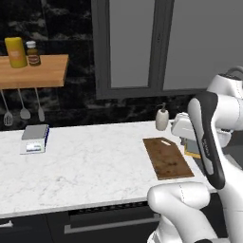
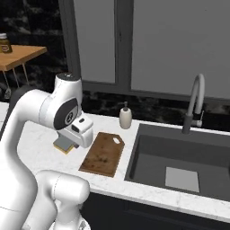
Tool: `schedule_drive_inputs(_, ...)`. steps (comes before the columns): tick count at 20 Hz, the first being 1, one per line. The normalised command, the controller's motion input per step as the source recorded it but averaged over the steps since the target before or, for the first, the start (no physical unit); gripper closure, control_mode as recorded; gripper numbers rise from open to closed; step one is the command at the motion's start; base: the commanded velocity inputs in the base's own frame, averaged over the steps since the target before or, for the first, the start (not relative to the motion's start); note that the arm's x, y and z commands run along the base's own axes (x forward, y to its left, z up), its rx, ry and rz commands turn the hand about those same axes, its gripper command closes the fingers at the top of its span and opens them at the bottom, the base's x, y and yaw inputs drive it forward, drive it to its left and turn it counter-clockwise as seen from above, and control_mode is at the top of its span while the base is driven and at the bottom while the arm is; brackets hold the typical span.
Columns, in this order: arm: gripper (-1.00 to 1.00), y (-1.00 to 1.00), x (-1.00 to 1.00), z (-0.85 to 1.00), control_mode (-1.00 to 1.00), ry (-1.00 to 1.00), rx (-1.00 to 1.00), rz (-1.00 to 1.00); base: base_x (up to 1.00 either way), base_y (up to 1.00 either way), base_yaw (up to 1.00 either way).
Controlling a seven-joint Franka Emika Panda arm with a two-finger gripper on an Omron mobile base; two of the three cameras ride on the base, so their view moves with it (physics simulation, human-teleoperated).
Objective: Pick up the sponge from the counter and clean the cutting board by briefly scrubbing or pressing down on the cutting board. Once finished, release the sponge.
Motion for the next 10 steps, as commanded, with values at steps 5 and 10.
schedule_drive_inputs(5,1.00,0.00,0.00,0.00,1.00,0.00,0.00,0.00,0.56,-0.02,0.02)
schedule_drive_inputs(10,1.00,-0.11,0.40,-0.18,-1.00,0.09,0.00,0.02,0.59,-0.12,0.03)
